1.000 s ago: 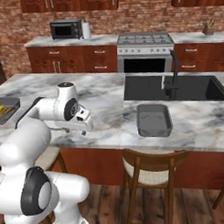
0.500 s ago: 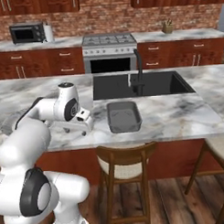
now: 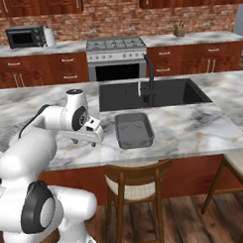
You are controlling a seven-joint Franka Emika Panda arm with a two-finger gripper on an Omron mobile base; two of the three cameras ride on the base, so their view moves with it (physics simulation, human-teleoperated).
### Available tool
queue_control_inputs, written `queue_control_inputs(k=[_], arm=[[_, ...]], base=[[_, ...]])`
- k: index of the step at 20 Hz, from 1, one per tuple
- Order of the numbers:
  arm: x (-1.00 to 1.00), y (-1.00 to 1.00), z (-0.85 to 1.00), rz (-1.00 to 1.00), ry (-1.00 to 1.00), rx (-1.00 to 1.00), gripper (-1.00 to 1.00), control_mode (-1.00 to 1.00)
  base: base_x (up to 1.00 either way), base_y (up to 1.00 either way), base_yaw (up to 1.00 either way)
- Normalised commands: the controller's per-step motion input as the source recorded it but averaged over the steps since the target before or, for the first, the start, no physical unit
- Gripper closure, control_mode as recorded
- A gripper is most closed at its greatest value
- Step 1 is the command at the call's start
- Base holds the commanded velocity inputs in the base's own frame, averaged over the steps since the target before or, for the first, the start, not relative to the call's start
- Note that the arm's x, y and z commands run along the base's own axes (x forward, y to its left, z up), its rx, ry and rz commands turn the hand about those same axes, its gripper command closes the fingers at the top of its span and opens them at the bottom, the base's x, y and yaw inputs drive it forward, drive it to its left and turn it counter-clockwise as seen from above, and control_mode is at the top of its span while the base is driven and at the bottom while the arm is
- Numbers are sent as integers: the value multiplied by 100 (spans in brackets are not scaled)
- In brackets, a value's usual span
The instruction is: Place one cooked food and one vegetable from the large plate to each tupperware container.
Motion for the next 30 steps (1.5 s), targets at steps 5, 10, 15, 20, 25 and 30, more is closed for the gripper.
queue_control_inputs(k=[5,10,15,20,25,30], arm=[[0,0,0,0,0,0,-100,100],[0,0,0,0,0,0,-100,100],[0,0,0,0,0,0,-100,100],[0,0,0,0,0,0,-100,100],[0,0,0,0,0,0,-100,100],[0,0,0,0,0,0,-100,100]], base=[[65,26,4],[38,36,15],[24,31,23],[20,22,17],[34,4,3],[27,0,0]])
